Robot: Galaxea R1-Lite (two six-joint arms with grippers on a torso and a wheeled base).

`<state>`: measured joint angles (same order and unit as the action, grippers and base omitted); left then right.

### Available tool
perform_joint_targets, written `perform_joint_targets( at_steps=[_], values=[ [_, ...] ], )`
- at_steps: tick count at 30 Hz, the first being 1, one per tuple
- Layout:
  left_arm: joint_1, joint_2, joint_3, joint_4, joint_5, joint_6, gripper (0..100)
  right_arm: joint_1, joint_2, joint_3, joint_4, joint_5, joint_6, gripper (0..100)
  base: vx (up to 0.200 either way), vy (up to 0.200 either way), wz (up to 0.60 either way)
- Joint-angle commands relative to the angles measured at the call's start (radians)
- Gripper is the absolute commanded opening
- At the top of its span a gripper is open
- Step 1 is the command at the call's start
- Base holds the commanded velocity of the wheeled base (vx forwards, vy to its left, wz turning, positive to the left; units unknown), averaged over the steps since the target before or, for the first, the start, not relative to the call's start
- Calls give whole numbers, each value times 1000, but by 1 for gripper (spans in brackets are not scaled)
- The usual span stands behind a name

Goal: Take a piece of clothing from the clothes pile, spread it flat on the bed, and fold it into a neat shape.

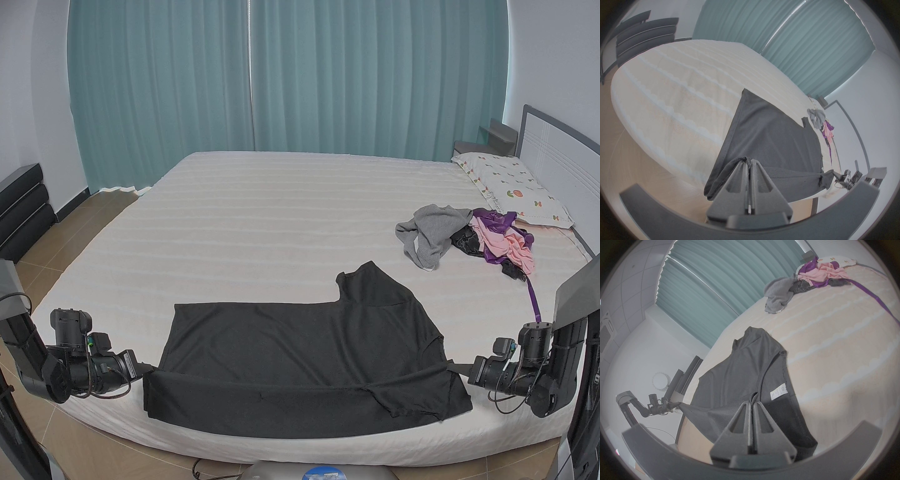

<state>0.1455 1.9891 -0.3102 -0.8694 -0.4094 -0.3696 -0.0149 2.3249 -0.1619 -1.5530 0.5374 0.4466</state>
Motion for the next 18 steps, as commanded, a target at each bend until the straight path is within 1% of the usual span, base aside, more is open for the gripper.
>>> perform_joint_targets(
  at_steps=[1, 3, 9, 12, 14, 16, 18],
  values=[
    [0, -81, 14, 1, 1, -49, 0, -7, -116, 61, -15, -2, 12, 0, 0, 0, 0],
    [2, -104, 37, 1, 20, -58, 0, -17, -183, 82, -13, 3, 26, 0, 0, 0, 0],
    [6, -131, 71, 1, 35, -66, 0, -30, -248, 150, -13, 7, 26, 0, 0, 0, 0],
    [9, -164, 80, 3, 40, -112, 0, -31, -269, 162, -13, 10, 29, 0, 0, 0, 0],
    [8, -165, 86, 3, 40, -118, 0, -31, -272, 162, -13, 10, 29, 0, 0, 0, 0],
    [9, -187, 97, 0, 40, -131, 0, -36, -302, 162, 1, 10, 30, 0, 0, 0, 0],
    [6, -207, 118, 10, 32, -135, 0, -28, -303, 162, 40, 7, 11, 0, 0, 0, 0]
  ],
)
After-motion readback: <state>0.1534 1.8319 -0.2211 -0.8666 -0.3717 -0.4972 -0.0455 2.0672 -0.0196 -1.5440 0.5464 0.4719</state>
